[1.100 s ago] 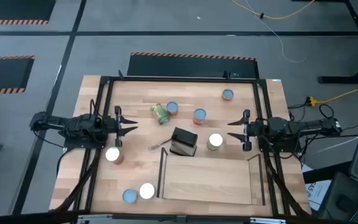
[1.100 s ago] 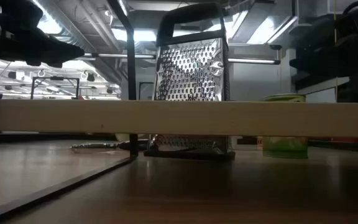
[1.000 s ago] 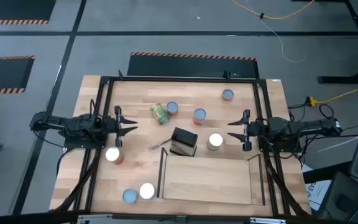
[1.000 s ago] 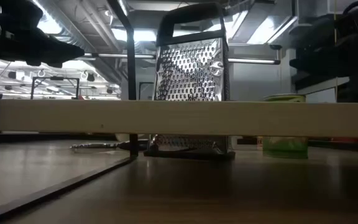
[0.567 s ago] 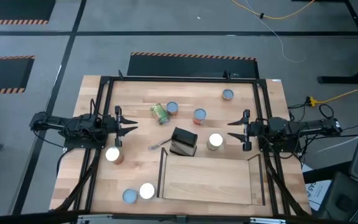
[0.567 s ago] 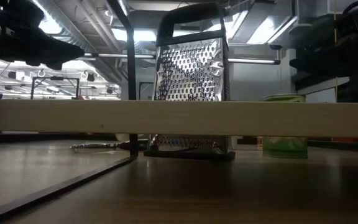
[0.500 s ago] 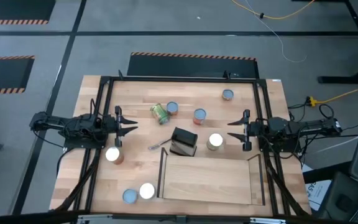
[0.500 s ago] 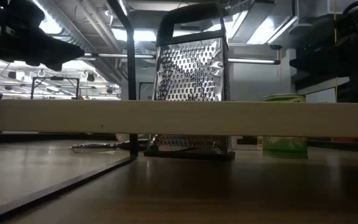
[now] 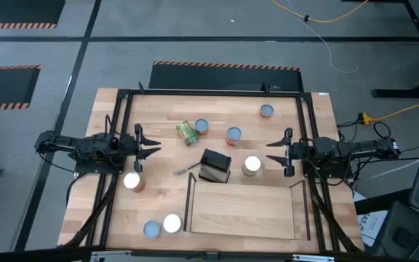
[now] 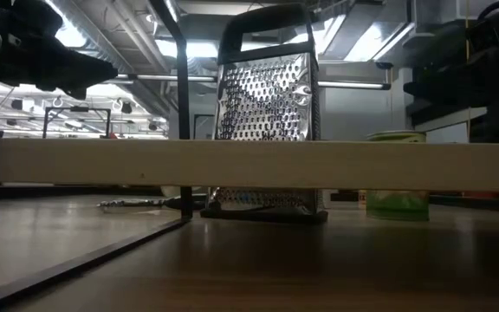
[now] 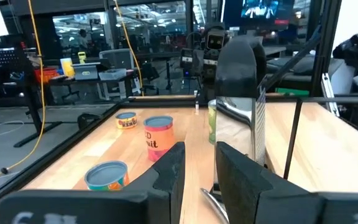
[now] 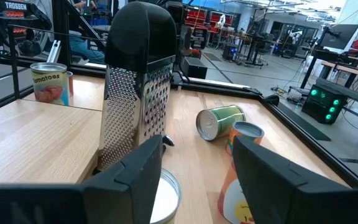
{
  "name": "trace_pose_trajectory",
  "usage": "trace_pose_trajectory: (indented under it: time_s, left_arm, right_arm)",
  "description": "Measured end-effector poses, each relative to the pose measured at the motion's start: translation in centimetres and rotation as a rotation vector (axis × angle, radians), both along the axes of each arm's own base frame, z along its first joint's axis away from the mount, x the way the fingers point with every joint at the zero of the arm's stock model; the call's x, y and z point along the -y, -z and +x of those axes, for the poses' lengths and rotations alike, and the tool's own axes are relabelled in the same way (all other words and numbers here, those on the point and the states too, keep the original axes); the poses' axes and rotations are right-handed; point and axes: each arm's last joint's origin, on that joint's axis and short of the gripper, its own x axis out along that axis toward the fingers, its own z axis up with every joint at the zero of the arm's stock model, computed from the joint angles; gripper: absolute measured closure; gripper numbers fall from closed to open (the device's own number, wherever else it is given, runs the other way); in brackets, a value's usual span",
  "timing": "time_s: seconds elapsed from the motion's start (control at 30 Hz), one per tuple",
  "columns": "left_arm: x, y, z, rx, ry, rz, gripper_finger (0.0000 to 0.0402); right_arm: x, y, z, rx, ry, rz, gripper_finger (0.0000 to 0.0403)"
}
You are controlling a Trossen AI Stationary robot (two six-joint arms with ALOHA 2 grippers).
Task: Pick and place cans onto a shelf
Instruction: Put the canned diced tomatoes on the shelf
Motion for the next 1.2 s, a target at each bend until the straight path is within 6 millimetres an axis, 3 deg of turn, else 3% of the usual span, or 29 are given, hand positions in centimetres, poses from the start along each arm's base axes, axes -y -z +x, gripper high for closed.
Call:
trace_pose_trajectory:
  time_s: [0.37, 0.8, 0.97, 1.2]
  left_arm:
    - [0.2, -1.5, -0.2, 0.183, 0.116, -0.231, 0.0307]
    - [0.3, -3.7, -1.0, 0.418, 0.211, -0.239, 0.0278]
    - [0.3, -4.4, -0.9, 0.412, 0.188, -0.243, 0.0278]
    - [0.5, -6.9, 0.3, 0.340, 0.190, -0.242, 0.0278]
  right_arm:
    - [0.0, 0.0, 0.0, 0.000, 0.000, 0.000, 0.0203]
    - [0.0, 0.0, 0.0, 0.000, 0.000, 0.000, 0.0203]
    - [0.0, 0.0, 0.0, 0.000, 0.000, 0.000, 0.0203]
    - [0.0, 0.0, 0.0, 0.000, 0.000, 0.000, 0.0203]
